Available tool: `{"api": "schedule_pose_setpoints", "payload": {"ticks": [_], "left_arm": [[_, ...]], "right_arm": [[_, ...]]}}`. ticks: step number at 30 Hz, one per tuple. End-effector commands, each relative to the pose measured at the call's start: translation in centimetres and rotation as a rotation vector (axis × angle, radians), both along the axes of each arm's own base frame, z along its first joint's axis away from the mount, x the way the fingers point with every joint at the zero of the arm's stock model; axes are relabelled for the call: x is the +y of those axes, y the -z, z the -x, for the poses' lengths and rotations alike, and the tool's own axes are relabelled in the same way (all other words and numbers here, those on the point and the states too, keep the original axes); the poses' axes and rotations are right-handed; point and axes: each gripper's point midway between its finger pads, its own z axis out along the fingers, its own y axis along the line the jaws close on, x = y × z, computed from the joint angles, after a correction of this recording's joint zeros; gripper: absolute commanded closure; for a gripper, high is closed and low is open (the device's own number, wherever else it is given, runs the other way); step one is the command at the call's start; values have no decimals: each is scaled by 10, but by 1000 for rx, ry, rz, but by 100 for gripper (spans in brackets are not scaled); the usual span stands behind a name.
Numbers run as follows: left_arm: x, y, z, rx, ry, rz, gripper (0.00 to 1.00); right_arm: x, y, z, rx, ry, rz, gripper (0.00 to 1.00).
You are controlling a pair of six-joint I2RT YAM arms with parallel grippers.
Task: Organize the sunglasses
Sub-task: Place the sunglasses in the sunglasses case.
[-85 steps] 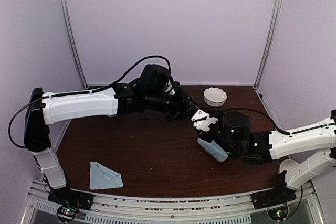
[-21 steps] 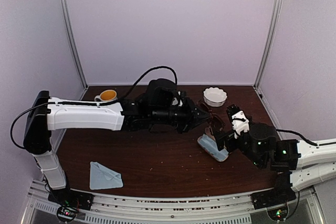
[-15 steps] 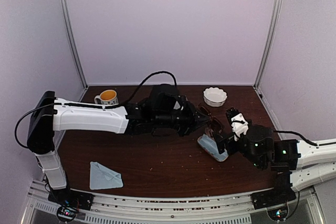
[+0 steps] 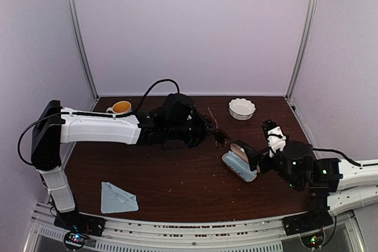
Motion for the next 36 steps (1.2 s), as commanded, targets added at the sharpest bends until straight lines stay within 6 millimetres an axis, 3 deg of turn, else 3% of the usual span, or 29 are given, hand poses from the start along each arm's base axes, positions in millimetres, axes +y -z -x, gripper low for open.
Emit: {"api": "schedule_pose_setpoints", "payload": {"ticks": [1, 7, 10, 18, 23, 36], "left_arm": [[2, -11, 15, -26, 4, -14, 100], [-16, 11, 39, 53, 28, -22, 100], [-20, 26, 45, 88, 16, -21, 100], [-48, 39, 42, 99, 9, 11, 100], [-67, 45, 37, 102, 11, 28, 100], [-100, 60, 34, 100, 35, 16, 100]], "right_arm": [[-30, -3, -7, -28, 158, -37, 0], [-60, -13, -21, -27, 364, -72, 0], [-64, -6, -26, 4, 379, -92, 0], [-76, 17, -38, 67, 374, -143, 0], [-102, 35, -45, 105, 425, -223, 0], [-105, 64, -72, 255, 499, -145, 0]]}}
